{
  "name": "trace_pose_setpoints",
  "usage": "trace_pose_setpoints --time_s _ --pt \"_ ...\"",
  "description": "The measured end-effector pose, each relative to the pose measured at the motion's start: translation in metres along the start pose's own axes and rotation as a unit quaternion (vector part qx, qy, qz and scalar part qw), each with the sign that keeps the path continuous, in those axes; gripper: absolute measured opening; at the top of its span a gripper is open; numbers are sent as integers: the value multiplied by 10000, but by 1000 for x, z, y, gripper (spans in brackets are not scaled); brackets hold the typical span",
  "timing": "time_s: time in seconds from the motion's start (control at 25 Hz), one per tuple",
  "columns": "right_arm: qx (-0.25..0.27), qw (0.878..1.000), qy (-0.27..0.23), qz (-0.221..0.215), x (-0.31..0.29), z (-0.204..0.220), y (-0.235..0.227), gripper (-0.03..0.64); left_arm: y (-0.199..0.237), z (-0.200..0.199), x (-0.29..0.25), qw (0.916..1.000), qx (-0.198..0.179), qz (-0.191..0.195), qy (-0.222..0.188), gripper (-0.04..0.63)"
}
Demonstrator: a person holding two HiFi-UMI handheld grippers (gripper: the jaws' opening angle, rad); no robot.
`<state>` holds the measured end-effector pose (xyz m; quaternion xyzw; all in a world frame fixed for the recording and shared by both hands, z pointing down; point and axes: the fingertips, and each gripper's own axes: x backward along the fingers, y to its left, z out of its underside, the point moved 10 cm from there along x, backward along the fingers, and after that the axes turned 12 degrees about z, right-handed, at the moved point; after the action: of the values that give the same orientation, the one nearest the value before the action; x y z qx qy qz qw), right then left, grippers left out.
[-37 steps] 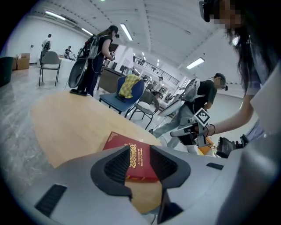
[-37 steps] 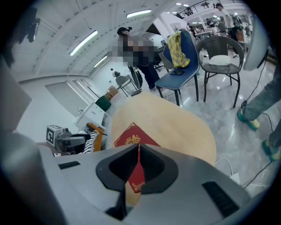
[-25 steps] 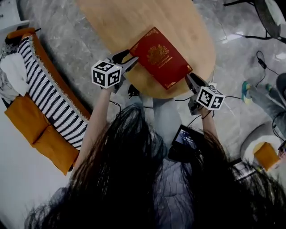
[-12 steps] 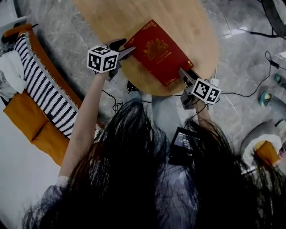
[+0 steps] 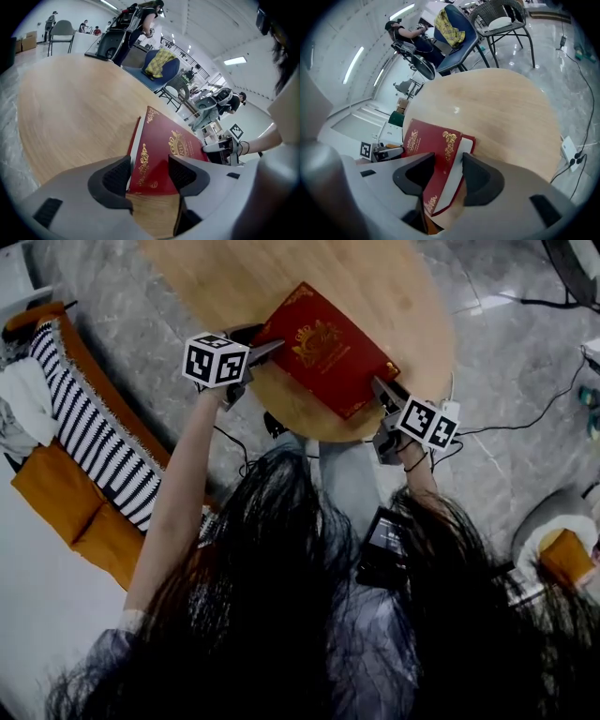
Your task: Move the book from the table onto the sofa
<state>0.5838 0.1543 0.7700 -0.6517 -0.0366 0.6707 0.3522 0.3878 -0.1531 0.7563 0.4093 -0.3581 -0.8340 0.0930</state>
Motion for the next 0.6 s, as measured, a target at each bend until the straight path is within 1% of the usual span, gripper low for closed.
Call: trace_pose_setpoints --time_s 0.12,0.2,0.4,0.6 --pt "14 9998 109 158 6 -1 1 187 -7 2 -1 9997 -70 -98 221 247" --pt "72 9997 139 207 11 -1 5 181 -10 5 2 9996 -92 -91 243 247" --pt "11 9998 40 208 31 9 23 170 -18 19 24 9999 -62 -59 -150 245" --pt "307 9991 -151 267 52 10 44 169 -32 27 46 9988 -86 -61 -470 245"
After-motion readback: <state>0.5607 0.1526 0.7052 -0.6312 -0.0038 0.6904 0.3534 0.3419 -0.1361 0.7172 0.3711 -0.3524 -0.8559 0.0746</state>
